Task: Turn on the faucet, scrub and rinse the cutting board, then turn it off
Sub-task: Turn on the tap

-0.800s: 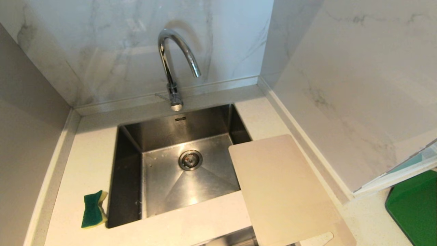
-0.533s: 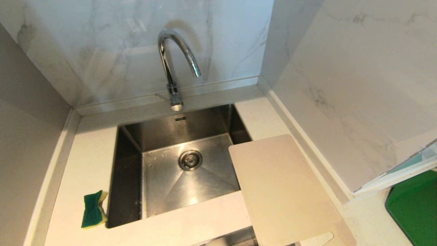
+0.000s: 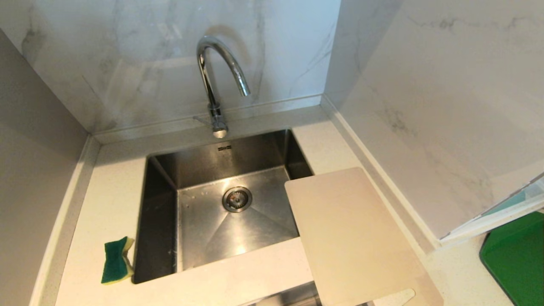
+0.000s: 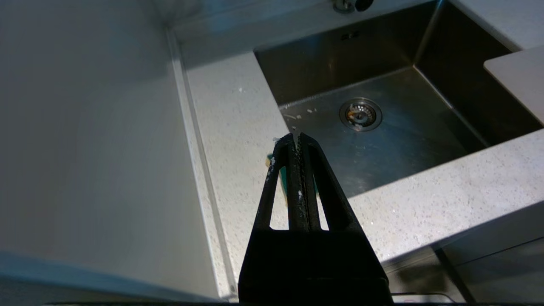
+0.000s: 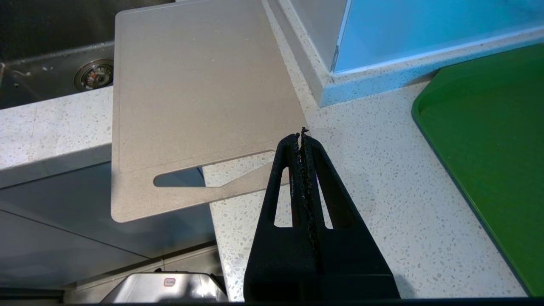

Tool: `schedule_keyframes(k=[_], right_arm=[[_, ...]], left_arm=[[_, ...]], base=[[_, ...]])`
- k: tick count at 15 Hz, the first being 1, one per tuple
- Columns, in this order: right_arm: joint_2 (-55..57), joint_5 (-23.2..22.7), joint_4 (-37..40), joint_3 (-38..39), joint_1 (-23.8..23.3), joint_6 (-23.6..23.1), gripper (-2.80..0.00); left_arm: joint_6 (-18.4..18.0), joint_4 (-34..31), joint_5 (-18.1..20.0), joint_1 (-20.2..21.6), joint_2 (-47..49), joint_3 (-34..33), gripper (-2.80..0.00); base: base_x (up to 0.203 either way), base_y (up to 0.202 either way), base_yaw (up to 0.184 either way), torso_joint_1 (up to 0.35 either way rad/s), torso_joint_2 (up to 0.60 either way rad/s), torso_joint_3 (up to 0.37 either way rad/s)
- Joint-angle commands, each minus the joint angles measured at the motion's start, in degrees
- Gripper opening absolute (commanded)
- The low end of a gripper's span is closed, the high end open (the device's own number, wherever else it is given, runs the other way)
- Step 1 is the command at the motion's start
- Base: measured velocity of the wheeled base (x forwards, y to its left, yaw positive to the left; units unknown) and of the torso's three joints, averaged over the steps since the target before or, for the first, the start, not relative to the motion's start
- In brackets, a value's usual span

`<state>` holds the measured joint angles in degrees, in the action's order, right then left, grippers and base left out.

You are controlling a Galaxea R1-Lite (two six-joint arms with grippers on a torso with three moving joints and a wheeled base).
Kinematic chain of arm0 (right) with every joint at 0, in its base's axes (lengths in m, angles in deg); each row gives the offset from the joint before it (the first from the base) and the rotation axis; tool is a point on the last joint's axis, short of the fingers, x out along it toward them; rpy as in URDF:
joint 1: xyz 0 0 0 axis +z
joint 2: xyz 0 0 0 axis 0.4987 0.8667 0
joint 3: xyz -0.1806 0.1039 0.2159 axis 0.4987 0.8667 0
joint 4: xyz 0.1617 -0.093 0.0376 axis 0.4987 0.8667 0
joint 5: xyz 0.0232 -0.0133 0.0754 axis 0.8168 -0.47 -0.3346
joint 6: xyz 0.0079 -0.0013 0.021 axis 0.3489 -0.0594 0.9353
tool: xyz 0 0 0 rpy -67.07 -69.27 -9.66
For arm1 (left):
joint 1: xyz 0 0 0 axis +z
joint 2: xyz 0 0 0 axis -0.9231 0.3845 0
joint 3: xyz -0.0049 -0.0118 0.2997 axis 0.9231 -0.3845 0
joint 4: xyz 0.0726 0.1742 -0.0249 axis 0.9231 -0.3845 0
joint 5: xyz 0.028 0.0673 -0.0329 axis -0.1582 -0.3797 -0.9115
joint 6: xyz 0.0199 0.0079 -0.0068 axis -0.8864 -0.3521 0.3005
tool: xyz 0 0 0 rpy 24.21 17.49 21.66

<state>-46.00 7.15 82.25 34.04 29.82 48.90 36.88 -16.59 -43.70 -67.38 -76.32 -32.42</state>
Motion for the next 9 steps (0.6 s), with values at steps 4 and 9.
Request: schedule_keyframes(k=[4, 9], right_arm=[[0.06, -0.02, 0.01, 0.0, 0.01, 0.01, -2.8], [0.06, -0.02, -0.08, 0.0, 0.01, -0.08, -2.8]], left_arm=[[-7.29, -0.62, 0.24, -0.05, 22.32, 15.86, -2.8], [-10.19, -0.49, -0.2, -0.38, 40.17, 25.43, -2.8]], base=[[0.0, 0.0, 0.0, 0.0, 0.0, 0.0], [0.0, 0.0, 0.0, 0.0, 0.0, 0.0]])
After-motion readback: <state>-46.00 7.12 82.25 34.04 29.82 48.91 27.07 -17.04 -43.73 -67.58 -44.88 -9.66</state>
